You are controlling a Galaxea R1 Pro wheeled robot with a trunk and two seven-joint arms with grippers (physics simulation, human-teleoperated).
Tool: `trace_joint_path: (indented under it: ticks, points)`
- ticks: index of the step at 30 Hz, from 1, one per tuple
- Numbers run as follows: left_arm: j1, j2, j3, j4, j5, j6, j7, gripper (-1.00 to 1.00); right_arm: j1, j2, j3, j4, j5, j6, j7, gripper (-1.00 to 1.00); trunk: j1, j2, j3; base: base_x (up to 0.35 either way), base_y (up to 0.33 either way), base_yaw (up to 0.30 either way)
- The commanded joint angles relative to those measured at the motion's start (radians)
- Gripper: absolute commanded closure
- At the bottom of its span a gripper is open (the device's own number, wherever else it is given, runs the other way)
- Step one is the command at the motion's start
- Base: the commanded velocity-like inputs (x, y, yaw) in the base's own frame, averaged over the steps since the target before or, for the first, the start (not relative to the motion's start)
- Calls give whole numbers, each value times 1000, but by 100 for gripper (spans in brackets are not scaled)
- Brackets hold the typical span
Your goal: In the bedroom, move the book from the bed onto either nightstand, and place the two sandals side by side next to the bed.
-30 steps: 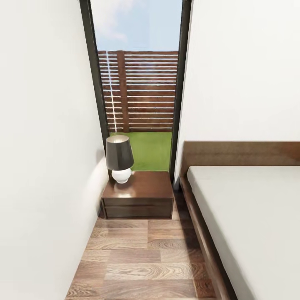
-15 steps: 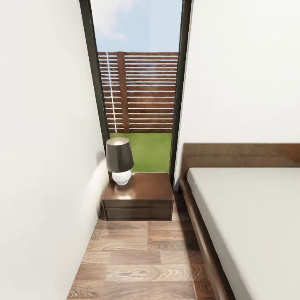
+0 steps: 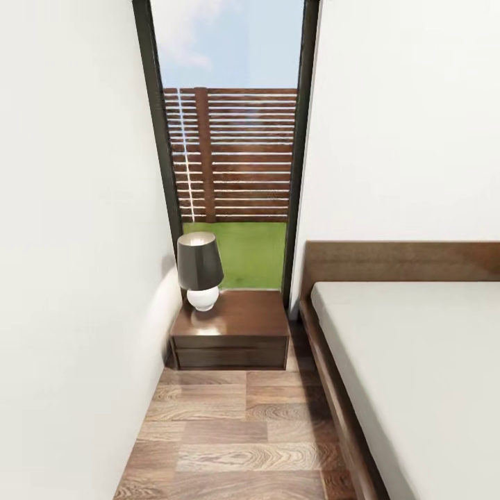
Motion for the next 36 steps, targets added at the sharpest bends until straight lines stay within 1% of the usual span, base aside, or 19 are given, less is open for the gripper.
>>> trace_joint_path:
  ticks: [1,36]
  points:
    - [-1,1,-8,1,10,-3,-4,-100,-2,-1,-2,5,-9,-5,6,-100,-4,7,2,0,0,0]
    - [-1,2,-8,1,10,-3,-3,-100,-2,0,-2,5,-8,-5,6,-100,-138,252,112,0,0,0]
